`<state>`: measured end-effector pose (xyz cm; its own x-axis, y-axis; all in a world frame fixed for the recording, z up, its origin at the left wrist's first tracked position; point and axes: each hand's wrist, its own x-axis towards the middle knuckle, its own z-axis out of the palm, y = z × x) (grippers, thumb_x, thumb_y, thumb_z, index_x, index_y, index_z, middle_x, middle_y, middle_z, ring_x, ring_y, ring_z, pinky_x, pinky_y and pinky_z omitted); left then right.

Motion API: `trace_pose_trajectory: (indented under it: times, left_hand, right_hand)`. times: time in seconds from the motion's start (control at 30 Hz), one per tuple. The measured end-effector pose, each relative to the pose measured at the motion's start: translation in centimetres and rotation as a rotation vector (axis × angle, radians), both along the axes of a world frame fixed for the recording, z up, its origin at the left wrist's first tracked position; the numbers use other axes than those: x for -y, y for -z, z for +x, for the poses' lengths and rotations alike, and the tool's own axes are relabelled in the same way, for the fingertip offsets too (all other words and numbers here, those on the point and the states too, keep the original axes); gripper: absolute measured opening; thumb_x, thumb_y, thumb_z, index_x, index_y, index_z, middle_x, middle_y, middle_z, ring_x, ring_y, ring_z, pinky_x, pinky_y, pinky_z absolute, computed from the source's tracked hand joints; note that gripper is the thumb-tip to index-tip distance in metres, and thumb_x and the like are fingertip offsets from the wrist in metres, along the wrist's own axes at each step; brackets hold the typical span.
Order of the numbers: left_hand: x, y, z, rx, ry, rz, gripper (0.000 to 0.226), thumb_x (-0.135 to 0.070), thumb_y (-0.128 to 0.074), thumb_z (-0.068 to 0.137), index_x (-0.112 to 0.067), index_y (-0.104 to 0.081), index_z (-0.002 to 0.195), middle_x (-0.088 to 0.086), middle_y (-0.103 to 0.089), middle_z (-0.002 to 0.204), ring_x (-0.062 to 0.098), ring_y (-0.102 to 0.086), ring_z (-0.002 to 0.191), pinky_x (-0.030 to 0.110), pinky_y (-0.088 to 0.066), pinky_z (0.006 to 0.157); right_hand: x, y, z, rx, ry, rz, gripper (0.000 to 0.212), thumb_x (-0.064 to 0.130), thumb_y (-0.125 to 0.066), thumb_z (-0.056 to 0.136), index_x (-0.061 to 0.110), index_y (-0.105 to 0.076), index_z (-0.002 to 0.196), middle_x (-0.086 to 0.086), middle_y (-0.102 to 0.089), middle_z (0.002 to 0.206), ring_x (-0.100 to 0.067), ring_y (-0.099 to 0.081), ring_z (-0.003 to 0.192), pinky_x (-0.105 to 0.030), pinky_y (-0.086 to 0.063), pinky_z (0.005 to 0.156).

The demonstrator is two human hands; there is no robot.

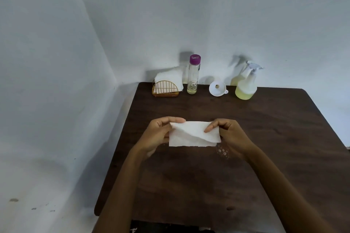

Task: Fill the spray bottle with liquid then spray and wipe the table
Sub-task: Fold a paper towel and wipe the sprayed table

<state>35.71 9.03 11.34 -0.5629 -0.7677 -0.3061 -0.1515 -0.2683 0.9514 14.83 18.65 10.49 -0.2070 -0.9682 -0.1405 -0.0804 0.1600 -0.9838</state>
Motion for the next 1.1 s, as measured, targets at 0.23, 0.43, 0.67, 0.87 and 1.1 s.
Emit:
trace_pose_trajectory:
  times: [0.23,0.43,0.67,0.87,1.1]
  left_hand:
    - [-1.5,0.1,-3.8,-0.070,-0.191,0.241,0.028,-0.028,-0.046,0.098,-0.020,-0.073,0.099,0.000,-0.066,0.112,0.023,-0.061,0.107,0.047,-0.054,0.091]
    - [-1.5,1.0,-5.4,0.065,-0.278,-0.057,0.028,-0.014,-0.069,0.085,-0.032,-0.064,0.106,-0.011,-0.065,0.104,0.012,-0.063,0.098,0.041,-0.058,0.084]
    - [-0.4,-0.7,-6.0,0.146,0.120,-0.221,0.033,-0.015,-0.067,0.087,-0.034,-0.061,0.113,-0.007,-0.067,0.112,0.010,-0.065,0.099,0.023,-0.055,0.075]
    - [0.3,-1.4,-6.9,0.216,0.308,-0.276,0.034,-0.012,-0.065,0.087,-0.034,-0.063,0.112,-0.011,-0.066,0.113,0.010,-0.064,0.102,0.029,-0.057,0.083]
    - [-1.0,0.1,-7.1,0.149,-0.125,-0.040,0.056,-0.034,-0.070,0.084,-0.026,-0.046,0.134,-0.007,-0.057,0.117,0.013,-0.058,0.110,0.039,-0.052,0.094]
  right_hand:
    - [0.2,-0.1,-2.7,-0.232,-0.056,-0.098,0.046,-0.024,-0.038,0.081,0.005,-0.071,0.069,0.005,-0.069,0.096,0.001,-0.065,0.089,-0.010,-0.050,0.071]
    - [0.1,-0.6,-5.2,-0.270,-0.135,-0.076,0.033,-0.013,-0.051,0.086,0.013,-0.069,0.092,-0.001,-0.063,0.118,-0.011,-0.063,0.104,-0.017,-0.054,0.077]
    - [1.2,-2.0,-6.5,-0.115,-0.273,0.130,0.034,0.014,-0.063,0.088,0.017,-0.059,0.122,0.002,-0.066,0.119,-0.008,-0.063,0.108,-0.021,-0.053,0.086]
    - [2.1,-0.8,-4.6,-0.032,-0.425,0.244,0.022,0.009,-0.068,0.084,0.004,-0.069,0.105,-0.006,-0.073,0.102,-0.014,-0.071,0.091,-0.022,-0.056,0.074]
    - [2.0,0.9,-3.7,0.233,-0.140,0.250,0.022,0.010,-0.068,0.084,-0.001,-0.067,0.102,-0.009,-0.073,0.101,-0.017,-0.070,0.090,-0.029,-0.058,0.075]
